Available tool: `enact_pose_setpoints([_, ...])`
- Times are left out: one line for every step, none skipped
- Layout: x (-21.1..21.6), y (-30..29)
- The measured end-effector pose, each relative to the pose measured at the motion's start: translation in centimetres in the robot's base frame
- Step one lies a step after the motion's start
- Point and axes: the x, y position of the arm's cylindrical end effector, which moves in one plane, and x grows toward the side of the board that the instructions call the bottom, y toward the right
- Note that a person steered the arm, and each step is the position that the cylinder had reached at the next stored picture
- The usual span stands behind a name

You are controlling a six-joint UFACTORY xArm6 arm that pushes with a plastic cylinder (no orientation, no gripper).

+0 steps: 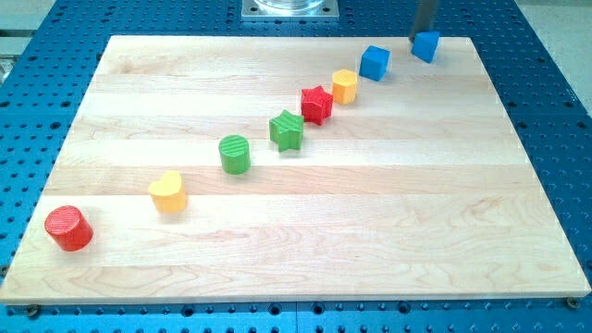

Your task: Move the blue triangle slightly to the left

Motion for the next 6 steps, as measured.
enact_pose_setpoints([2.0,3.1])
enact_pose_setpoints([3.0,-1.0])
enact_pose_setpoints([5.1,0.3])
enact_pose_setpoints([5.4,0.9])
enact_pose_setpoints([7.0,0.8])
enact_pose_setpoints([4.1,-2.3])
